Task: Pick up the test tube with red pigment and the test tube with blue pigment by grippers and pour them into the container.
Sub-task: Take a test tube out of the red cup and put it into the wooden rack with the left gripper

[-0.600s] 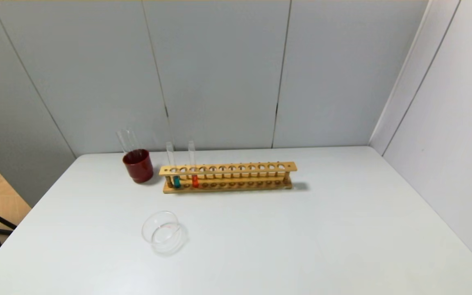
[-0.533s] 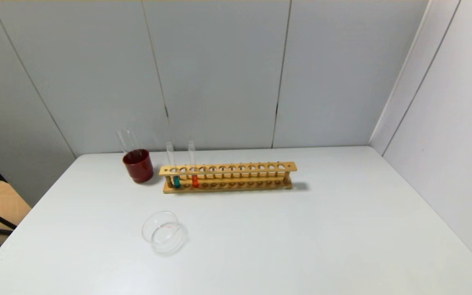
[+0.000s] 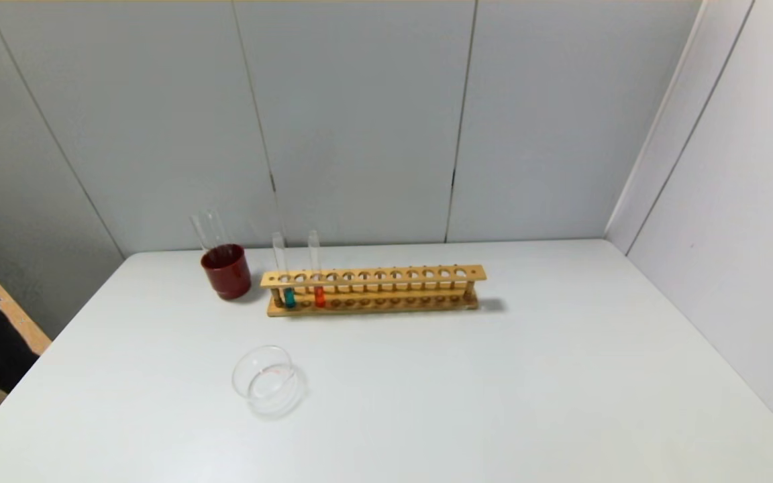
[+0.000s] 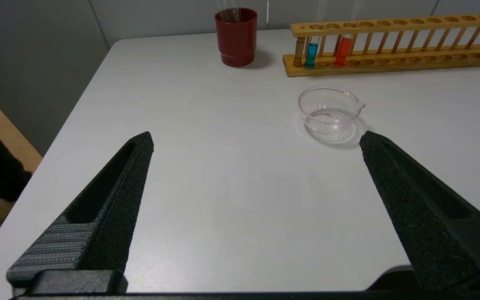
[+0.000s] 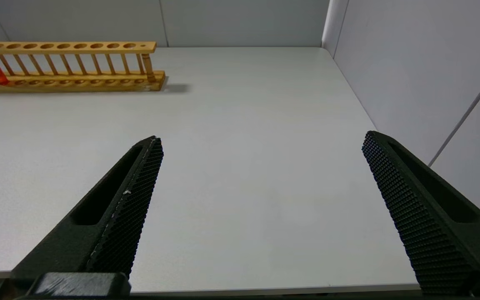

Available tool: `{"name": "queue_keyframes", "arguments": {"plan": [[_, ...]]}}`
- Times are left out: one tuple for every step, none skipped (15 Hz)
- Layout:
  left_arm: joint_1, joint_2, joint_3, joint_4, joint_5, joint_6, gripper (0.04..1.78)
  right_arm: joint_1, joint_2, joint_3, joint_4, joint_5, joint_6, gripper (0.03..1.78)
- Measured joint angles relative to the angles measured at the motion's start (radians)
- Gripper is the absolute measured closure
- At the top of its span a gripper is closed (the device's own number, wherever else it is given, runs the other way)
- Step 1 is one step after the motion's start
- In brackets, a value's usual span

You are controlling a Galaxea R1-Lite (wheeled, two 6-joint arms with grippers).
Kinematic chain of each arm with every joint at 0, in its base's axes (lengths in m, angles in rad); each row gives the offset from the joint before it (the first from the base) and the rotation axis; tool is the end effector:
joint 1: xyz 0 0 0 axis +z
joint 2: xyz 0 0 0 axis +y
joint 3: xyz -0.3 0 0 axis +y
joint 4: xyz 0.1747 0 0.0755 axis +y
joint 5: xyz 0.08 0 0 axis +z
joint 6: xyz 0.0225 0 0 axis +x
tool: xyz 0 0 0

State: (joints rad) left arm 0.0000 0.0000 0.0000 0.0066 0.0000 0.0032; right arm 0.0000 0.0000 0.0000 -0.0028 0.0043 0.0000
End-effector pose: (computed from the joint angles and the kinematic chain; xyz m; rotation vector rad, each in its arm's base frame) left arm -0.0228 0.0000 0.0748 0.0032 0.0066 0.0000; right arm -0.0228 0.0001 0.0758 0.0000 -0.0028 0.0043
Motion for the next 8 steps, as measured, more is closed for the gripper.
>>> {"name": "queue_keyframes", "arguments": {"plan": [[0.0, 0.0, 0.0, 0.0, 0.0, -0.001, 0.07, 0.0, 0.0, 0.0, 0.0, 0.0, 0.0, 0.06], [0.0, 0.0, 0.0, 0.0, 0.0, -0.001, 0.07, 0.0, 0.0, 0.0, 0.0, 0.0, 0.0, 0.06], [0.0, 0.0, 0.0, 0.0, 0.0, -0.002, 0.07, 0.0, 0.0, 0.0, 0.0, 0.0, 0.0, 0.06], [0.0, 0.0, 0.0, 0.0, 0.0, -0.003, 0.07, 0.0, 0.0, 0.0, 0.0, 0.0, 0.0, 0.06], [0.0, 0.0, 0.0, 0.0, 0.0, -0.003, 0.07, 0.0, 0.0, 0.0, 0.0, 0.0, 0.0, 0.06], [0.0, 0.0, 0.0, 0.0, 0.0, -0.003, 0.07, 0.0, 0.0, 0.0, 0.0, 0.0, 0.0, 0.06], [0.0, 0.0, 0.0, 0.0, 0.0, 0.0, 0.07, 0.0, 0.0, 0.0, 0.0, 0.0, 0.0, 0.06], [0.0, 0.0, 0.0, -0.009, 0.0, 0.0, 0.07, 0.0, 0.0, 0.0, 0.0, 0.0, 0.0, 0.06]]}}
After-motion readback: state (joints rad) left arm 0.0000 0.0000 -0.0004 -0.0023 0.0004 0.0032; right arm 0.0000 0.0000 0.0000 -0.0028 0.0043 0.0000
